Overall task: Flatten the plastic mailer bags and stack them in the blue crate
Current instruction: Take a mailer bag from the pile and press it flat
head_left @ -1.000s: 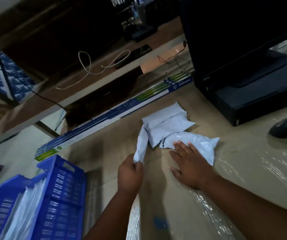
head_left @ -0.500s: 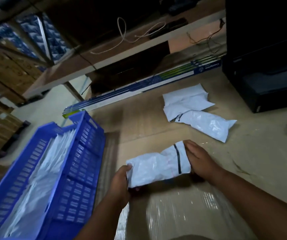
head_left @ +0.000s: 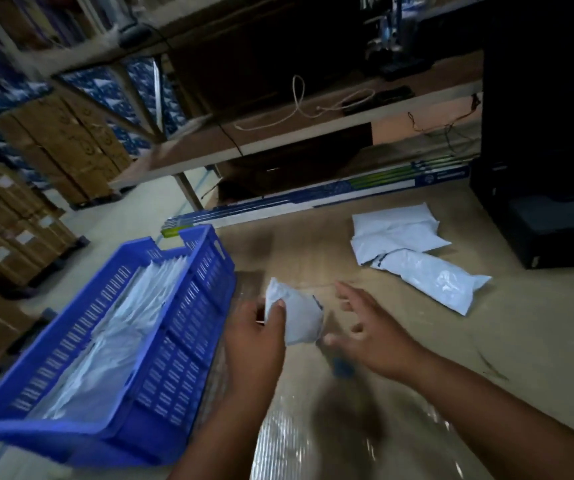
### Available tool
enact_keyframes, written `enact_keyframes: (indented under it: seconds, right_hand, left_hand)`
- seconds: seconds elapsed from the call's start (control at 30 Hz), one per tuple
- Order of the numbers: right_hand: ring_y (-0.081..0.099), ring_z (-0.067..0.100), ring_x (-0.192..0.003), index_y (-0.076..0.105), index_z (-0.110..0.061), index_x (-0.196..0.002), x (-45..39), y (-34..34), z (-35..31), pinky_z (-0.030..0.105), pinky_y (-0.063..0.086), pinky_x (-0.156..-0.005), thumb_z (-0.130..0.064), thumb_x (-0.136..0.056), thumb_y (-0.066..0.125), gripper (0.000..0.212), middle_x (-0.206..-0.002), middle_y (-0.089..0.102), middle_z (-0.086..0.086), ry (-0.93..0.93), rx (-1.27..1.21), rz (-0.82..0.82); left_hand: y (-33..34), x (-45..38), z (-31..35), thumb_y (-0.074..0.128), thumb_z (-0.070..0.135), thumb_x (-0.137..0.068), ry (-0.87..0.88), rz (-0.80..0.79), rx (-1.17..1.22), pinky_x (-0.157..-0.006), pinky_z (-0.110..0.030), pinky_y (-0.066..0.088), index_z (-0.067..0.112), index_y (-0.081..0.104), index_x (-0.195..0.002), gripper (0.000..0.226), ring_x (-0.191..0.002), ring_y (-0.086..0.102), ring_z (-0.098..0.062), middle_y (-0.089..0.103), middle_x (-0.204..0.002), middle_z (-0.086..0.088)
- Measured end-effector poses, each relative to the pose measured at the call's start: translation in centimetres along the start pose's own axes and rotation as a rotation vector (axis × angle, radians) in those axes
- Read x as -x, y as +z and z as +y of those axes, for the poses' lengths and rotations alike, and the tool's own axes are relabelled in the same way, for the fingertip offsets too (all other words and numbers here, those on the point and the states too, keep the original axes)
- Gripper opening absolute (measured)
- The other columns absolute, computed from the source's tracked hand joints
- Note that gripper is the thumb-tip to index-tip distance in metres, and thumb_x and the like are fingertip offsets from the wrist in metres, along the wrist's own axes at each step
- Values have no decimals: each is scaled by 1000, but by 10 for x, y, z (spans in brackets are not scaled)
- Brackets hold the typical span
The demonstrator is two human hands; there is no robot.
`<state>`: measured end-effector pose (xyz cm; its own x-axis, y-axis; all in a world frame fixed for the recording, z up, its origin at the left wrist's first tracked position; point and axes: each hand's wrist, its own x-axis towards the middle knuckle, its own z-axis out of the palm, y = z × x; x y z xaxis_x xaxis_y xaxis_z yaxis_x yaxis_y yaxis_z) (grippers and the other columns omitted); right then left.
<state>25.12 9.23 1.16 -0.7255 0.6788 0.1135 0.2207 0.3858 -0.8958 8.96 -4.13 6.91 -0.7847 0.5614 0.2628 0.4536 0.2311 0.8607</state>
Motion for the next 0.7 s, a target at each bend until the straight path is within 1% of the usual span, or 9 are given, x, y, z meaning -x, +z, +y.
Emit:
enact_keyframes:
  seconds: [0.07,0.13,0.17,0.27,0.37,0.47,0.53,0.6,0.7]
  right_hand:
    - [54,-1,-131,25,-49,-158,9,13,-30,23,53,-100,-35,-87,86,95,-149,46,-19,-81,-201,-143]
    - [63,-6,-114,42,-33,-148,13,25,-40,11,51,-90,-7,-96,74,66,-123,64,-24,-54,-389,-119]
    - [68,-2,-108,53,-30,-136,12,26,-42,10,52,-85,-9,-99,70,46,-112,69,-25,20,-418,-13]
    - [77,26,-101,63,-19,-122,18,20,-25,39,63,-84,-20,-106,61,16,-108,79,3,288,-645,95]
    - [78,32,-99,54,-8,-120,38,13,5,49,60,-87,-9,-106,55,14,-108,79,14,490,-743,140]
    - [79,30,-88,55,-9,-115,56,18,27,44,60,-78,-6,-100,53,16,-98,79,14,648,-650,221]
    - [79,31,-82,57,-14,-113,63,21,36,43,56,-71,-7,-97,52,18,-92,79,13,693,-603,236]
    - [75,29,-73,59,-15,-111,65,20,32,36,50,-61,-7,-96,51,18,-93,78,18,678,-574,223]
    - [63,22,-62,59,-11,-111,66,21,29,22,39,-47,-3,-98,49,18,-97,73,27,621,-539,184]
  left_hand:
    - [9,16,12,65,41,-98,73,-116,81,-64,-50,62,29,72,-86,19,-73,73,-17,74,-79,4]
    - [15,32,19,60,35,-104,220,-205,101,-65,-41,59,23,72,-83,27,-73,73,-18,73,-78,2]
    - [16,37,19,57,34,-106,318,-213,42,-67,-40,56,23,70,-82,29,-75,71,-18,72,-78,4]
    - [14,36,-5,59,40,-102,474,-136,-137,-80,-42,53,29,68,-101,14,-97,65,-12,67,-100,15]
    - [20,35,-46,59,61,-94,442,-304,-380,-109,-41,43,26,54,-142,59,-131,51,-19,55,-141,8]
    - [31,46,-82,42,87,-82,218,-487,-838,-121,-48,30,26,17,-164,106,-152,28,-27,24,-168,-5]
    - [33,54,-100,38,92,-75,78,-462,-1002,-117,-53,34,23,14,-163,115,-149,32,-31,27,-165,-11]
    - [33,59,-108,39,92,-71,26,-405,-1019,-106,-48,45,19,28,-156,112,-134,47,-29,46,-147,-7]
    - [36,60,-118,51,78,-73,195,-408,-889,-100,-39,47,18,45,-143,92,-121,57,-27,58,-132,-2]
